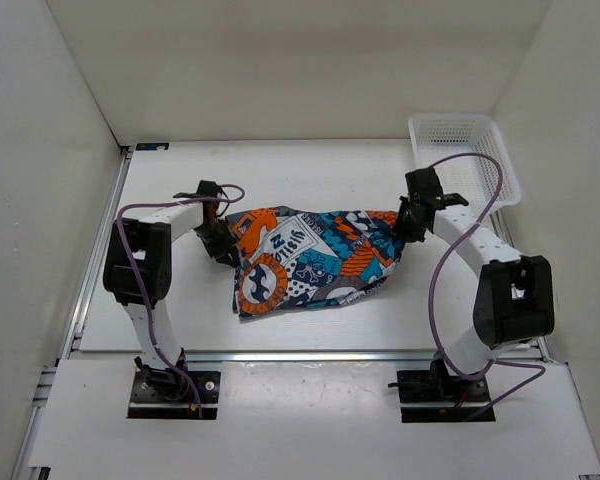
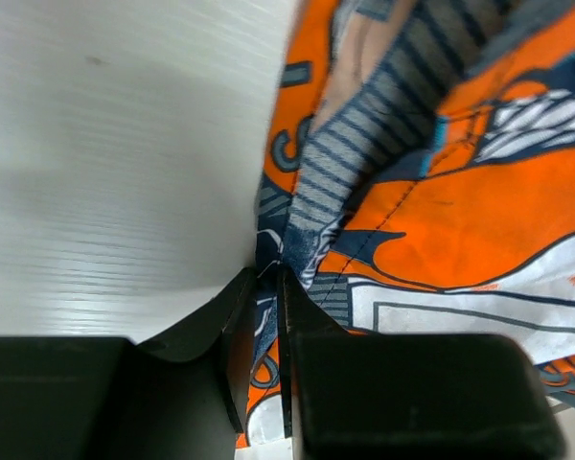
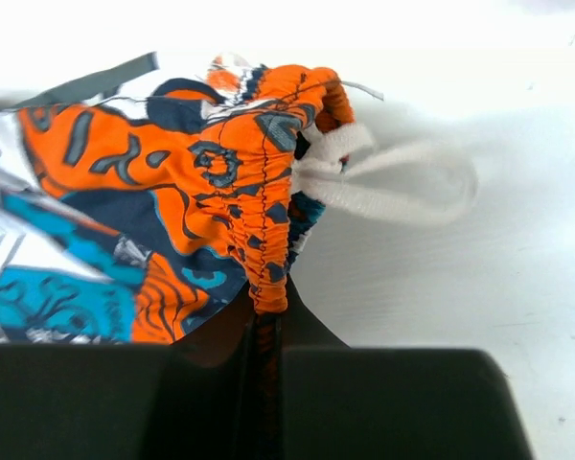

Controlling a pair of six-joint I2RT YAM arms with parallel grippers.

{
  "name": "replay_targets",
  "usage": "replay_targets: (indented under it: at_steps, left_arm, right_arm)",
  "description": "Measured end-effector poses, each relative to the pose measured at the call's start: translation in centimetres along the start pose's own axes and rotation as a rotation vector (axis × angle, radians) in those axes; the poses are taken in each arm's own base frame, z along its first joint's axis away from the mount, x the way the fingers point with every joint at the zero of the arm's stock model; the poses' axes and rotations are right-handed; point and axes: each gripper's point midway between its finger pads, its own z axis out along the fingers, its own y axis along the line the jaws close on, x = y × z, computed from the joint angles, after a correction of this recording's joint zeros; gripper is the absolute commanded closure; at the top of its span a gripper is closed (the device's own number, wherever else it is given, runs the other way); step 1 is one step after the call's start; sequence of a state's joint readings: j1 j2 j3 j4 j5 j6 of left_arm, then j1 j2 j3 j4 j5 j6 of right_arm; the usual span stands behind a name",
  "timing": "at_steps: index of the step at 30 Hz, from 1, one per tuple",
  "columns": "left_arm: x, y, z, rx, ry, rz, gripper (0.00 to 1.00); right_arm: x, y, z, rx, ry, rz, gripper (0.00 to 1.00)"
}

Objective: Fold and stack the shorts
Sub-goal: Fold the shorts

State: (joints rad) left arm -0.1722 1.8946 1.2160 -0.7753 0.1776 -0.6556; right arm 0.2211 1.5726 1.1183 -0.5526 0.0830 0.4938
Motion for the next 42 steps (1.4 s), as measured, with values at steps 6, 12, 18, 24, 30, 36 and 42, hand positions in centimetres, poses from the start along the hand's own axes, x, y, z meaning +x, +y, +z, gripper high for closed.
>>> replay_targets:
  at_steps: [6,12,18,24,30,36,42]
  left_arm:
    - [0.6,-1.8,0.3,0.011,0.003,0.030,0.76]
    - [0.6,-2.6,0.6,0.024,0.014,0.034,0.76]
    - [0.6,-2.7,0.6,0.026,0.018,0.029,0.76]
    - [0.6,-2.7,0.6,0.026,0.018,0.026,0.76]
    - [0.6,-2.7,0.6,0.025,0.018,0.026,0.77]
    - [0.6,-2.7,0.6,0.025,0.018,0.026,0.77]
    - [0.0,-2.3,0.4,0.028,0.010,0.016,0.75]
  right_arm:
    - [-2.2,3.4,-3.3,-0.002,-0.092,-0.104,1.00]
    - [-1.8,9.0,-6.5,-0.030,-0.147,-0.247,1.00]
    - [-0.1,17.0,-8.5,-0.072,-0.199,-0.409,1.00]
    - [4.1,24.1,-7.1,-0.100,-0.179,-0.558,1.00]
    - [8.3,29.3,-4.8,-0.126,-0.140,-0.655,1.00]
    - [9.6,31.9,-2.9,-0.168,-0.101,-0.641,0.28]
    - [8.4,33.9,-6.4,-0.285,-0.118,-0.616,0.19]
